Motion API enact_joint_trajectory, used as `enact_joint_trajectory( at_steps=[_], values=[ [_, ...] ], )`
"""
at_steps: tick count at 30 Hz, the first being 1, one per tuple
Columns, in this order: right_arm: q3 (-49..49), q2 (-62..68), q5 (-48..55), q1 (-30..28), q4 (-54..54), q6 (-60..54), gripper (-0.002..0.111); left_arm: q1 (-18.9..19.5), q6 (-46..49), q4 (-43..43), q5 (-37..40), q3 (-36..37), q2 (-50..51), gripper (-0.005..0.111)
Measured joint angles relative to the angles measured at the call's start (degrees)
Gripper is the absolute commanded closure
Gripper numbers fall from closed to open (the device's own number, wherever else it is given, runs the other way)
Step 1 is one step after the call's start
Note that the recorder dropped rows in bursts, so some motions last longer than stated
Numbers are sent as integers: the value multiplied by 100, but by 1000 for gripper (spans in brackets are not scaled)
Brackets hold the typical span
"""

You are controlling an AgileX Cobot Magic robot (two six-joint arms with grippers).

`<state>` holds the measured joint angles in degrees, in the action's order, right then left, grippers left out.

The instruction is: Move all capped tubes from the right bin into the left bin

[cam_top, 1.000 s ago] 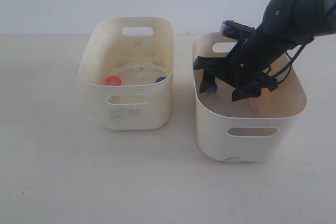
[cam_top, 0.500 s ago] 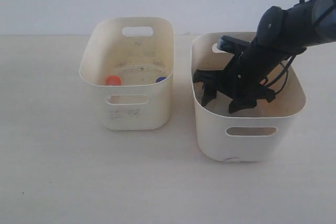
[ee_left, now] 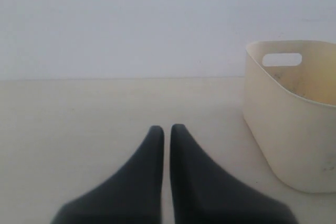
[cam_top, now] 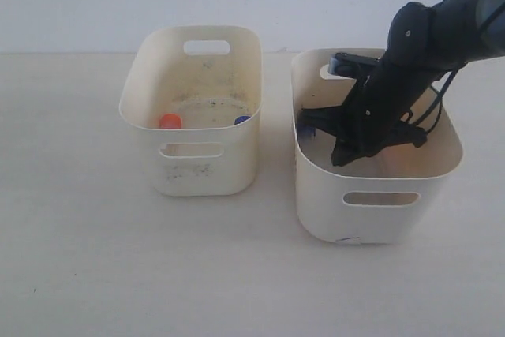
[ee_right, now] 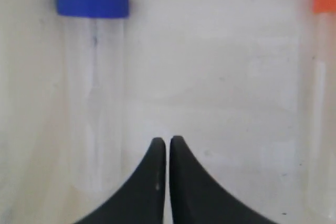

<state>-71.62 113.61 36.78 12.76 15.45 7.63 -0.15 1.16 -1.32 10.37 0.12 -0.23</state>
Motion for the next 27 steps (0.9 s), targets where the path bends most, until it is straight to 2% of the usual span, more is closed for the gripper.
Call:
enact_joint_trajectory(
  at_steps=[27],
  values=[
    [0, -280, -71, -10, -46, 200, 101, 0, 0, 0, 0, 0, 0, 103]
  ],
)
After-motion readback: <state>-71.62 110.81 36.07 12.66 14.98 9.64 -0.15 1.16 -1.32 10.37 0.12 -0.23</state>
